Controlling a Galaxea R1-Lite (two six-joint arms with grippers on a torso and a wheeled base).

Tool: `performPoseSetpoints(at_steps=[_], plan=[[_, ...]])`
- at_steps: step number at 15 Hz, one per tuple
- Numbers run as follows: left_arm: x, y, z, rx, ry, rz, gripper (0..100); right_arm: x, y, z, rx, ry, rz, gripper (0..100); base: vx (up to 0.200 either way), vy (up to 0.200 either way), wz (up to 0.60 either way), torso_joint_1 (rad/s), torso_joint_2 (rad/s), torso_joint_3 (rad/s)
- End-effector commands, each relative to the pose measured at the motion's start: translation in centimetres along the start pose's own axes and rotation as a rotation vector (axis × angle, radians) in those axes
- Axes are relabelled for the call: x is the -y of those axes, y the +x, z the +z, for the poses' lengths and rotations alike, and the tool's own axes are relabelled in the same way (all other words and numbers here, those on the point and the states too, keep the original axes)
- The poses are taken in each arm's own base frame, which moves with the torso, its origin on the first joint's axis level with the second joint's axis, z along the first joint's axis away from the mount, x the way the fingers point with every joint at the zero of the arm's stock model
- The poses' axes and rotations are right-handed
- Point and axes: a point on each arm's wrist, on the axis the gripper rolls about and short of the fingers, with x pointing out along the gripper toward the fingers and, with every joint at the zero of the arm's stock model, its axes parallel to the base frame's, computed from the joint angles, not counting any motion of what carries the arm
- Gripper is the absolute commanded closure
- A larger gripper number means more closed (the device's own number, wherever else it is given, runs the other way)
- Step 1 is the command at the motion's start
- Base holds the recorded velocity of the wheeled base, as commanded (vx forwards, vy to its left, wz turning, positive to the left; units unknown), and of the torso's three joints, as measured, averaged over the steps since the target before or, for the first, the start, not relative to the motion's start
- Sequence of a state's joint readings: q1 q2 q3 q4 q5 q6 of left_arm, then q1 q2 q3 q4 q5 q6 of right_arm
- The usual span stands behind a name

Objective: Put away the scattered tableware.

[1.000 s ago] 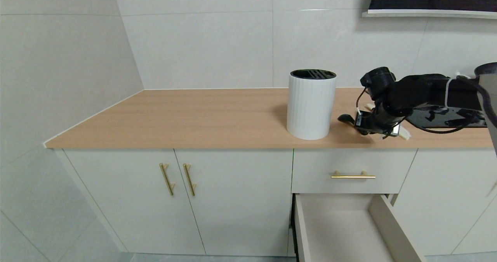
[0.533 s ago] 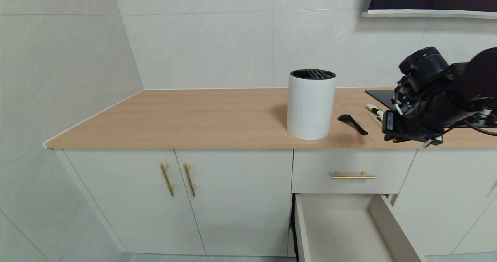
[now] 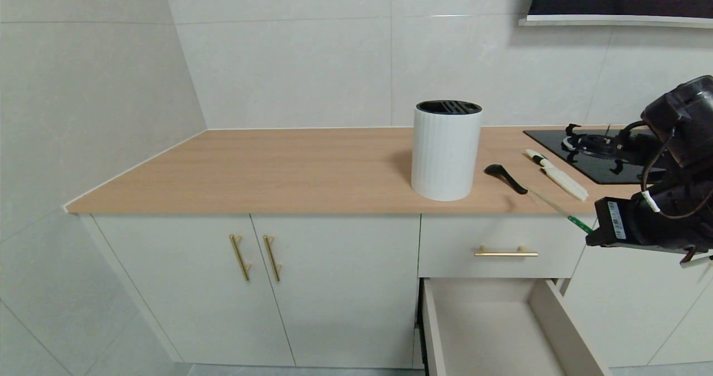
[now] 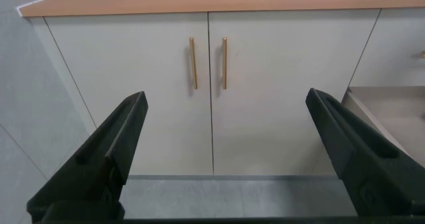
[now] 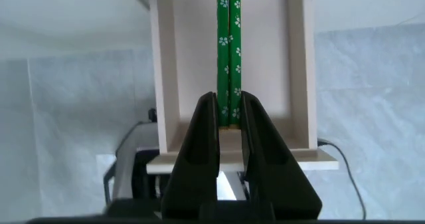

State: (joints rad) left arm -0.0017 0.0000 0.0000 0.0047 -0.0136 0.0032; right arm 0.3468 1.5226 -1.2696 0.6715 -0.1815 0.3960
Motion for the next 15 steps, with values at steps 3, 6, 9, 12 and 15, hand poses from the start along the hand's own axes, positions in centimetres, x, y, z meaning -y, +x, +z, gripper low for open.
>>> performPoseSetpoints(at_steps=[3,6,9,12,15], plan=[[0.0,0.0,0.0,0.000,0.000,0.000,0,0.1,-1.0,-1.6,-0.005,-0.089,0.021,100,0.000,0.000,0.00,-0.073,0.17,0.104],[0.0,0.0,0.0,0.000,0.000,0.000,0,-0.3,-1.0,-2.3,-0.020,-0.125,0.035,100,0.000,0.000,0.00,-0.172,0.43,0.250],[0.0,0.0,0.0,0.000,0.000,0.000,0,-0.8,-0.9,-3.0,-0.039,-0.157,0.047,100,0.000,0.000,0.00,-0.176,0.46,0.282],[0.0,0.0,0.0,0.000,0.000,0.000,0,-1.6,-0.5,-3.7,-0.066,-0.195,0.057,100,0.000,0.000,0.00,-0.168,0.46,0.287],[0.0,0.0,0.0,0.000,0.000,0.000,0,-2.1,0.8,-4.0,-0.114,-0.215,0.043,100,0.000,0.000,0.00,-0.149,0.46,0.304]])
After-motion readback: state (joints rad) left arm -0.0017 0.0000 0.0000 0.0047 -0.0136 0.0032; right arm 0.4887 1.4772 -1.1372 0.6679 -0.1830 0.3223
